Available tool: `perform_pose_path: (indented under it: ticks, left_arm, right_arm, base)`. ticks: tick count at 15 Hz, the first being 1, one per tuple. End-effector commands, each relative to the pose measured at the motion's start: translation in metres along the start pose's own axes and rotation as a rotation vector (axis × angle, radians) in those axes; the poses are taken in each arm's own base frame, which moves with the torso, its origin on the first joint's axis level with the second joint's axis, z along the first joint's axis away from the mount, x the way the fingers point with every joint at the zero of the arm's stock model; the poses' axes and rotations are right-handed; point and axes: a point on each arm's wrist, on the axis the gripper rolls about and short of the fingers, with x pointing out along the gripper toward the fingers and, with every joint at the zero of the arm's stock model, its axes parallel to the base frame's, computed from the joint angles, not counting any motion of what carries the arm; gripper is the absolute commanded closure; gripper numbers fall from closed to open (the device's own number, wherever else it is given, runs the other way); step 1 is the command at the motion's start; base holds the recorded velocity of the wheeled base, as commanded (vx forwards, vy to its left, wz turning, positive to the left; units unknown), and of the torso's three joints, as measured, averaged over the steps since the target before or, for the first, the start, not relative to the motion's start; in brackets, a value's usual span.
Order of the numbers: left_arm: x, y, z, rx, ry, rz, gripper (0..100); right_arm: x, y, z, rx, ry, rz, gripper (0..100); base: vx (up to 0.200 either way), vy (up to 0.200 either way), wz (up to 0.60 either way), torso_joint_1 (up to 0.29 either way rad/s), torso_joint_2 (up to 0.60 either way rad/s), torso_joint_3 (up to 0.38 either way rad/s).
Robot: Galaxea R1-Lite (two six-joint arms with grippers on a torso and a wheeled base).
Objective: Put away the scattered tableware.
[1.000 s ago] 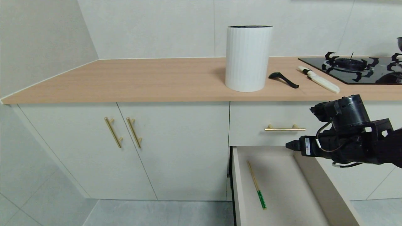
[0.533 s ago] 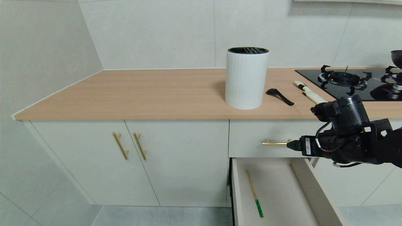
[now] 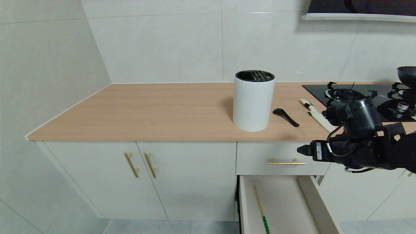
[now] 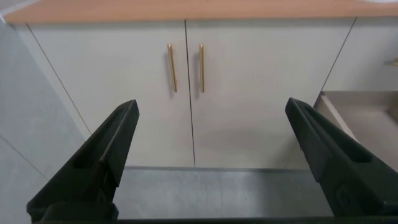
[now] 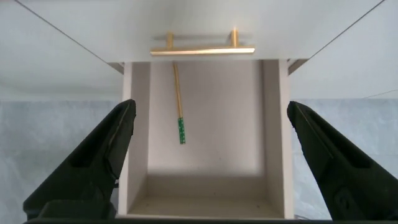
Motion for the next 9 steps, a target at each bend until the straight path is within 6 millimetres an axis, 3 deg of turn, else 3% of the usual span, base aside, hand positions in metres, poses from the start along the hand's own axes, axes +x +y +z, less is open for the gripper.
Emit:
perform_pose_path:
  ticks: [1, 6, 8, 9]
  left_arm:
    - [0.000, 0.000, 0.000, -0.001, 0.001, 0.001, 0]
    - [0.000, 0.000, 0.000, -0.001, 0.001, 0.001, 0]
    - [0.000, 0.000, 0.000, -0.001, 0.001, 0.001, 0]
    - [0.000, 0.000, 0.000, 0.001, 0.001, 0.001, 0]
  right_arm:
    - [0.000, 0.000, 0.000, 0.000, 0.001, -0.001, 0]
    - [0.006, -0.005, 0.010, -0.042, -0.069, -0.004, 0]
    - [0.021, -0.013, 0.023, -0.074, -0.140, -0.020, 0]
    - [0.039, -0.021, 0.038, -0.088, -0.209, -0.034, 0]
  base:
    - [0.000, 0.000, 0.00, 0.183, -0.42, -0.222]
    - [0.000, 0.000, 0.00, 0.039, -0.09, -0.050]
    - [0.000, 0.000, 0.00, 0.000, 0.00, 0.000]
    - [0.000, 0.000, 0.00, 0.000, 0.00, 0.000]
